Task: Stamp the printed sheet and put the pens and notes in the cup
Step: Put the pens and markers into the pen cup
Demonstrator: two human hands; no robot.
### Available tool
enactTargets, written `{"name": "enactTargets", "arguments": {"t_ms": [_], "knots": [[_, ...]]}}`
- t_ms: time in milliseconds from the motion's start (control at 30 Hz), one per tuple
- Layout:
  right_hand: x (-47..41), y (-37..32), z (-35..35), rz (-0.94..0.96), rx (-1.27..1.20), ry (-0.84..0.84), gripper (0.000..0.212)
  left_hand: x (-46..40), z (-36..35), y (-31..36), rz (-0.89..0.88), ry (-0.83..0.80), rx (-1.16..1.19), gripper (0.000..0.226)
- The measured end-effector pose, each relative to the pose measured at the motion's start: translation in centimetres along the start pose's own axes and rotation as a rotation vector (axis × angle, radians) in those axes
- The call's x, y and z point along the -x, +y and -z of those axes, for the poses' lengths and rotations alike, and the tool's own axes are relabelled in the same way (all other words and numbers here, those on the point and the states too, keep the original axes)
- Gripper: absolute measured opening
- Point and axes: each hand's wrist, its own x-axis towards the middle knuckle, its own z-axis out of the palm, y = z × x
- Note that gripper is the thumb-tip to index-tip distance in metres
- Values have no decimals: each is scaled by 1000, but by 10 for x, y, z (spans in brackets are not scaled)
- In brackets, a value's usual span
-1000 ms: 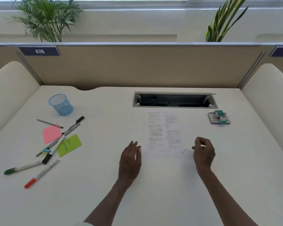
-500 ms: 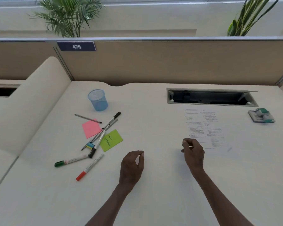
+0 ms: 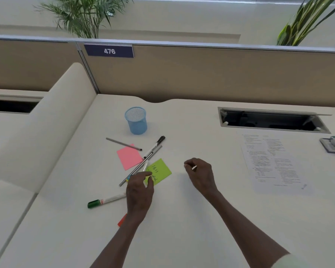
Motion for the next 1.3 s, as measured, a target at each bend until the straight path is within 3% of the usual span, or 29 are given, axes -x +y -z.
{"name": "enactTargets", "arguments": {"t_ms": [167, 400, 567, 767, 1067, 1300], "knots": [[-46, -25, -25, 80, 211, -84, 13, -16, -1, -15, 82, -47, -197, 26], [-106, -42, -55, 433, 661, -303, 51, -21, -9, -17, 170, -42, -326, 29], [-129, -32, -71, 554, 805, -450, 53, -31, -16, -12, 164, -49, -374, 28], [-133, -22, -70, 540, 786, -417, 48, -31, -13, -19, 163, -123, -417, 33], [-126, -14, -64, 517, 854, -338, 32, -29, -8, -10, 143, -71, -408, 23], [-135, -33, -46, 435, 685, -275, 30, -59, 8, 6, 131, 11, -184, 29]]}}
